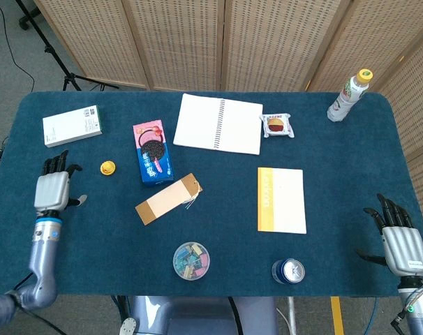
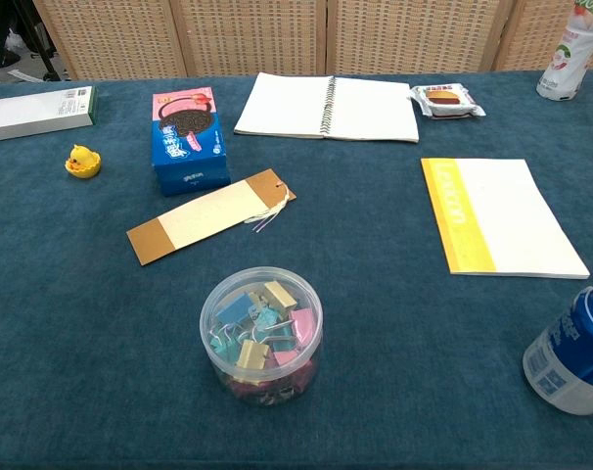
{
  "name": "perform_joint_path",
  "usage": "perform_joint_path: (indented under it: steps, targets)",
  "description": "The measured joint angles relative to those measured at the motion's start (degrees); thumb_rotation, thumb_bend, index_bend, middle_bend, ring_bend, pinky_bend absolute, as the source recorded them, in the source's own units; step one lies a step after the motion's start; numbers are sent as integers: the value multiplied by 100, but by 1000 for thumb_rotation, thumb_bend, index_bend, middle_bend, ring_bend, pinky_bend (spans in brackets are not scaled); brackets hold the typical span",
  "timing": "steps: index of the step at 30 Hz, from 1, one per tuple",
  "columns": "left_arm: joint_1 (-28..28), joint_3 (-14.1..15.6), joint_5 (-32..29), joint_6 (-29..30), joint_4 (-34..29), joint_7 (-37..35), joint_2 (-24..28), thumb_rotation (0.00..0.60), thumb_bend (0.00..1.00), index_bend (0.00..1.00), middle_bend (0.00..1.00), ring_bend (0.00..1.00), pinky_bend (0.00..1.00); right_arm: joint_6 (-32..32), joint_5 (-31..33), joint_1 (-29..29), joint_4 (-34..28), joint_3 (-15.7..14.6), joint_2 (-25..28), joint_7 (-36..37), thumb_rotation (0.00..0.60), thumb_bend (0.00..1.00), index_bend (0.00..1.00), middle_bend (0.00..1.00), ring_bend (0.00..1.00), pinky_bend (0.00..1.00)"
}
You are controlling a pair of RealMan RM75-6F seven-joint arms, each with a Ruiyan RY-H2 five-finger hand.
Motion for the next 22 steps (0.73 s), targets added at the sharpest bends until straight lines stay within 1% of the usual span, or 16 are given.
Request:
perform_joint_path:
  steps: [4, 7, 9, 11, 12, 14, 16, 18, 22]
  targets:
    - [572, 407, 576, 534, -330, -459, 421, 600, 160, 328, 0, 0, 36, -28, 8, 15, -7, -4, -20, -56, 600, 0, 201, 0, 0, 91]
    - [898, 656, 932, 878, -482, -696, 612, 600, 160, 328, 0, 0, 36, -60, 3, 27, -19, -22, -34, -115, 600, 0, 201, 0, 0, 91]
    - [1056, 764, 1103, 1057, -515, -809, 657, 600, 160, 319, 0, 0, 36, -75, 2, 33, -25, -30, -41, -147, 600, 0, 201, 0, 0, 91]
    - [1204, 851, 1274, 1206, -511, -947, 678, 600, 160, 290, 0, 0, 36, -87, 0, 38, -29, -39, -50, -177, 600, 0, 201, 0, 0, 91]
    - [1253, 879, 1332, 1241, -501, -1007, 683, 600, 160, 262, 0, 0, 36, -95, 1, 40, -33, -43, -54, -194, 600, 0, 201, 0, 0, 91]
    - [1312, 962, 1426, 1244, -483, -1070, 712, 600, 153, 173, 0, 0, 36, -105, 2, 46, -39, -48, -63, -213, 600, 0, 201, 0, 0, 91]
    - [1341, 989, 1477, 1226, -494, -1039, 742, 600, 74, 35, 0, 0, 36, -114, 0, 51, -39, -52, -70, -231, 600, 0, 201, 0, 0, 91]
    - [1362, 1010, 1539, 1211, -493, -1027, 756, 600, 8, 0, 0, 0, 32, -124, -7, 58, -36, -58, -77, -243, 600, 0, 201, 0, 0, 91]
    - [1413, 1017, 1662, 1241, -393, -918, 707, 600, 0, 0, 0, 0, 0, -147, -10, 67, -24, -69, -91, -258, 600, 0, 201, 0, 0, 91]
